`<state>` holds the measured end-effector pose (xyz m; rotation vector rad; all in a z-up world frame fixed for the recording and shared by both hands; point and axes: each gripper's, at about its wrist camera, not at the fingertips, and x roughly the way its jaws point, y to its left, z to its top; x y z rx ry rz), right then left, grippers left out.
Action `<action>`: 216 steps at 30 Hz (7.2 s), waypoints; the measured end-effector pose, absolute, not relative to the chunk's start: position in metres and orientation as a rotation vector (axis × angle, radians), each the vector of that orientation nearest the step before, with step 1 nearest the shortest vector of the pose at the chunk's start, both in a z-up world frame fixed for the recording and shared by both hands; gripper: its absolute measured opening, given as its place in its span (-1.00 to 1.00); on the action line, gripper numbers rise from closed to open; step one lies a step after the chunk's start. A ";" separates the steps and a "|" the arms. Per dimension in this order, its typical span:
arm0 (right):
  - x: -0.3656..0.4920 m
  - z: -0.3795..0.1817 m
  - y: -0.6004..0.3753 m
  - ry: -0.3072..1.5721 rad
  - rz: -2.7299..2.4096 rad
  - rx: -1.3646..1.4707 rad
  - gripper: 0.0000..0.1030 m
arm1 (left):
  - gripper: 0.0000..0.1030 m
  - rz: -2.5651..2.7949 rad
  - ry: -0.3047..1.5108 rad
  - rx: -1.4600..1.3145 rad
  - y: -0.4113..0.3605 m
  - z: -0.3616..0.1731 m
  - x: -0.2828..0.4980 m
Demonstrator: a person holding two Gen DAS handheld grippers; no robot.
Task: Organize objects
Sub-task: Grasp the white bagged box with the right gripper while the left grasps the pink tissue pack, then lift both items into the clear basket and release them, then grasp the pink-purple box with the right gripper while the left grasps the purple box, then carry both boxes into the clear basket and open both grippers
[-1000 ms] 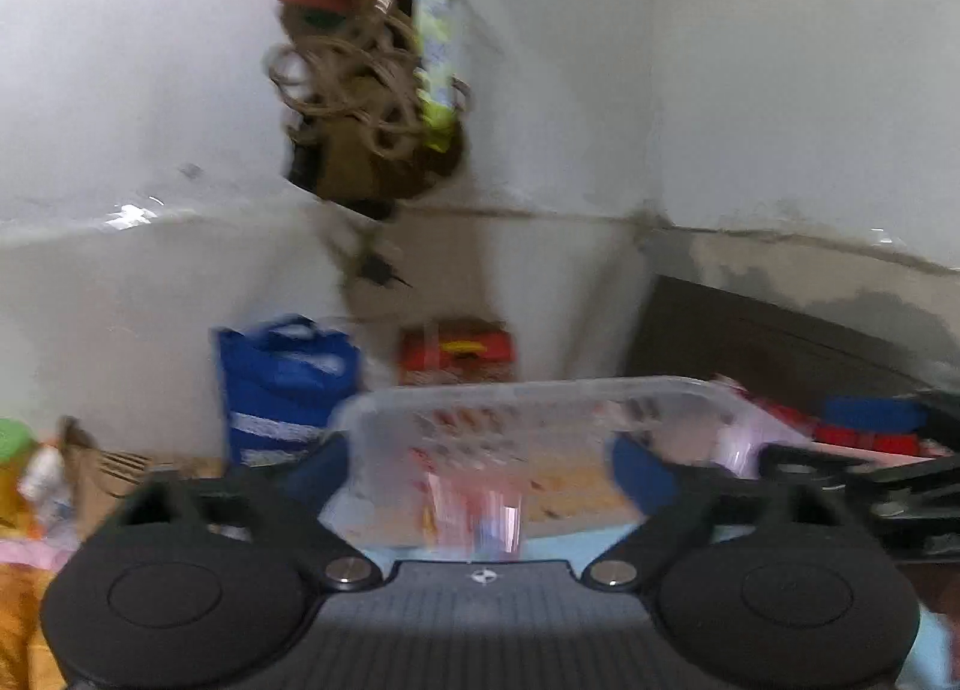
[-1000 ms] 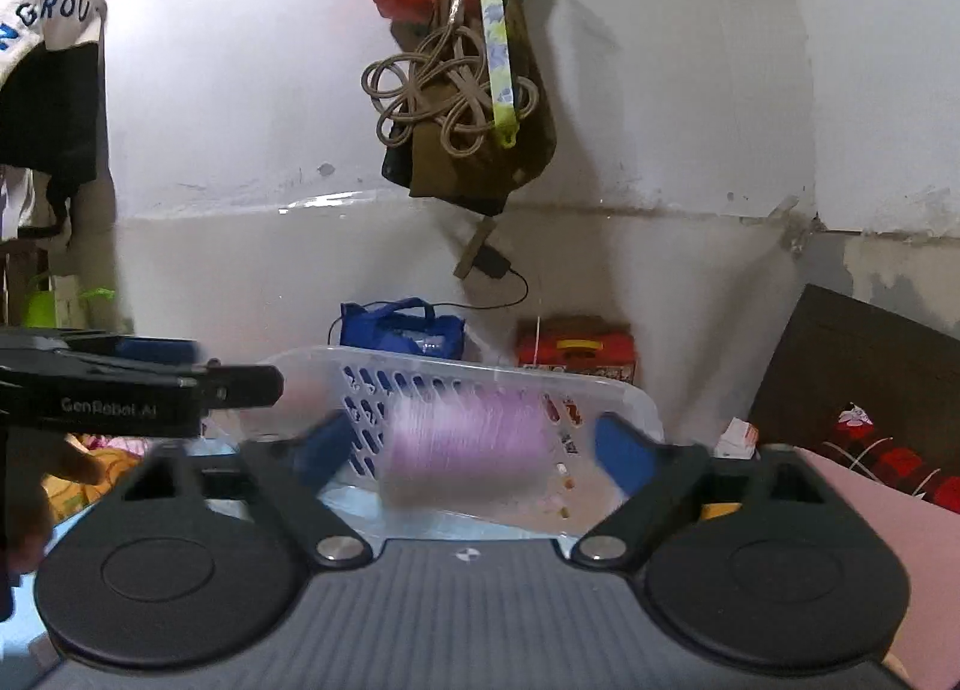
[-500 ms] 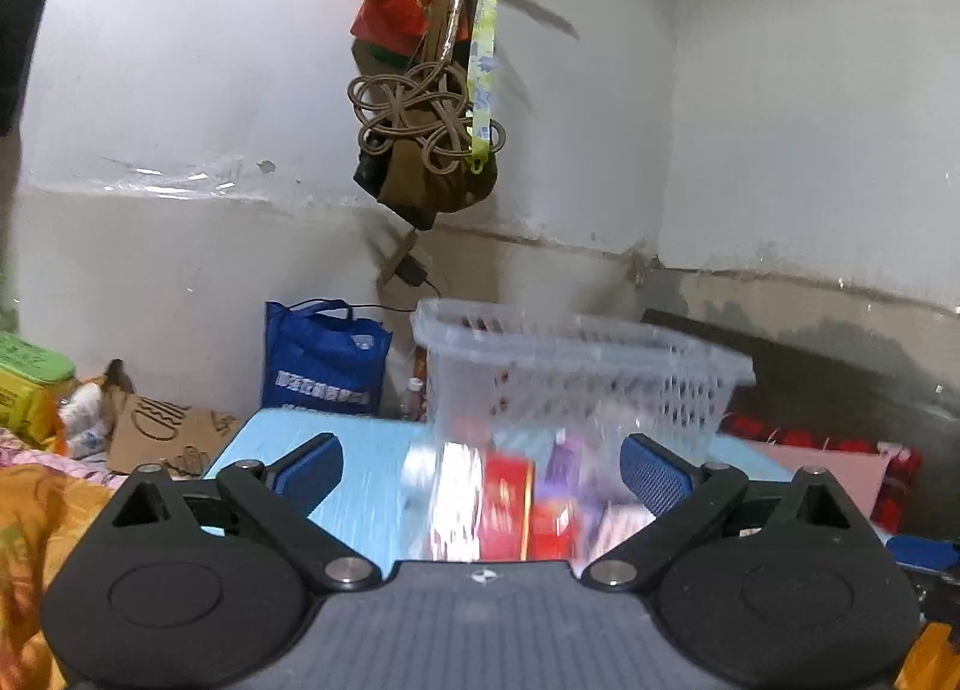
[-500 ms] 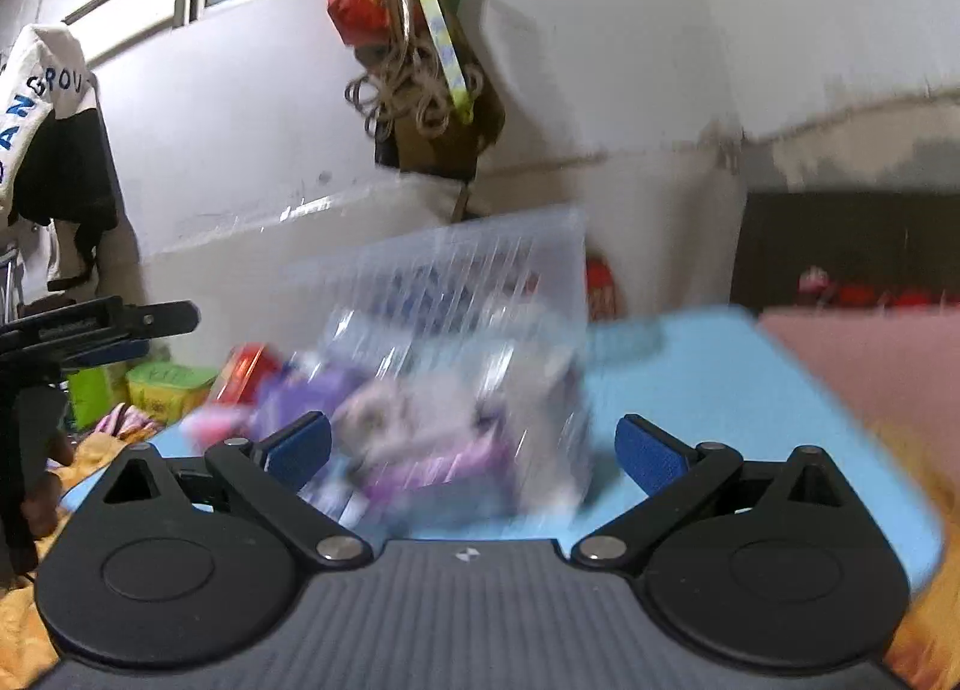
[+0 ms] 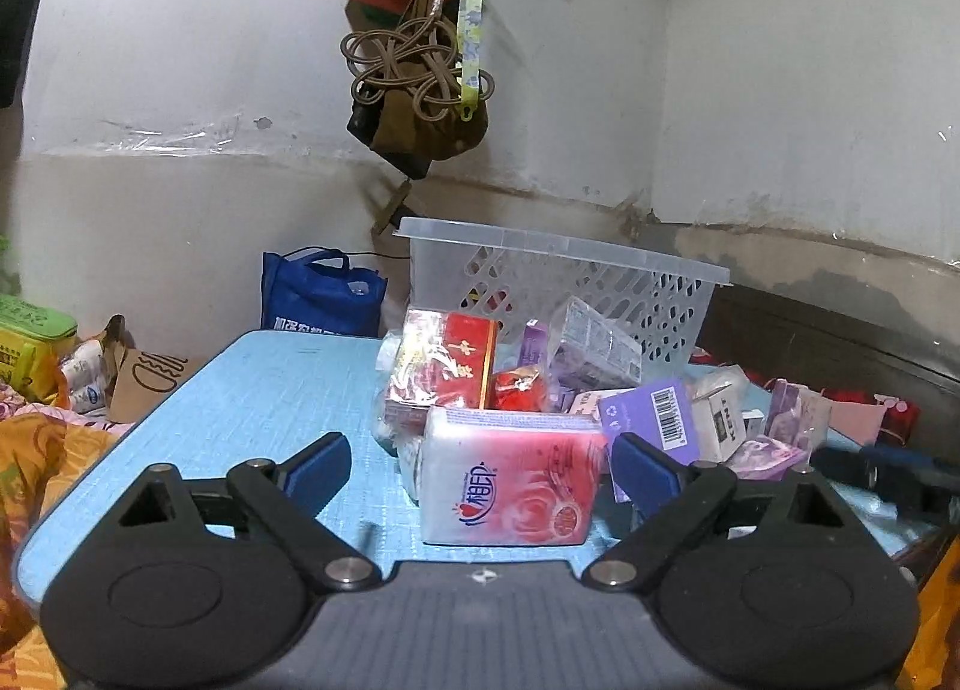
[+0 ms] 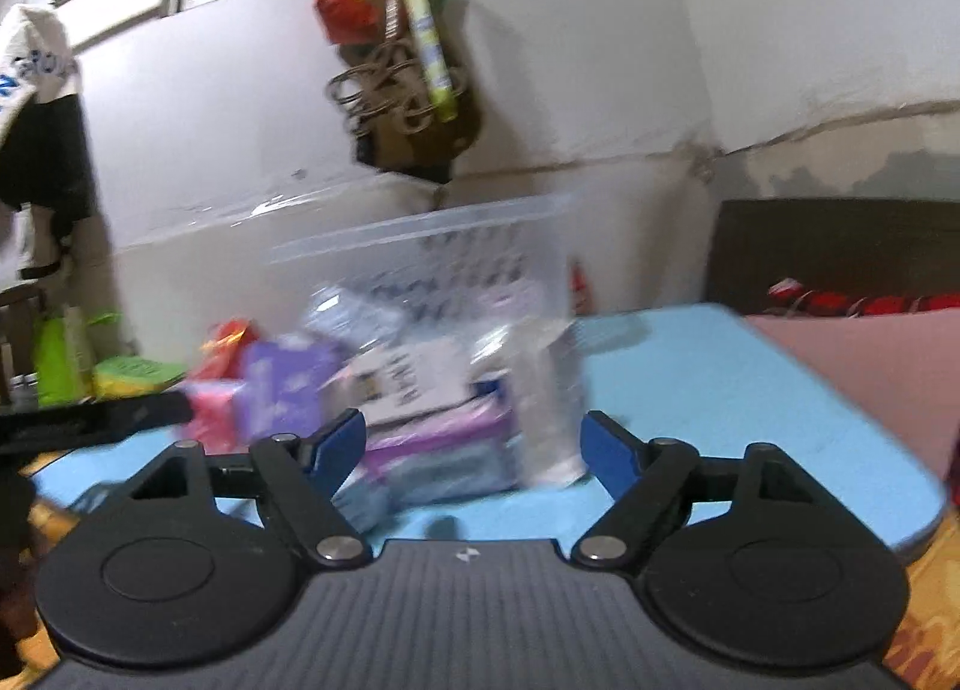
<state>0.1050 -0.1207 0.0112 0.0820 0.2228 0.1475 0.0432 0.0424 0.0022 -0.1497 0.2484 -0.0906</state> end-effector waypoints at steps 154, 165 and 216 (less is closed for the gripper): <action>0.122 0.037 -0.127 0.297 0.171 0.071 0.22 | 0.16 -0.281 0.295 -0.188 0.011 -0.001 0.083; 0.122 0.050 -0.131 0.257 0.171 0.078 0.22 | 0.02 -0.262 0.239 -0.190 0.023 0.009 0.076; 0.139 0.023 -0.131 0.300 0.145 0.101 1.00 | 0.66 -0.196 0.251 -0.206 0.059 0.033 0.052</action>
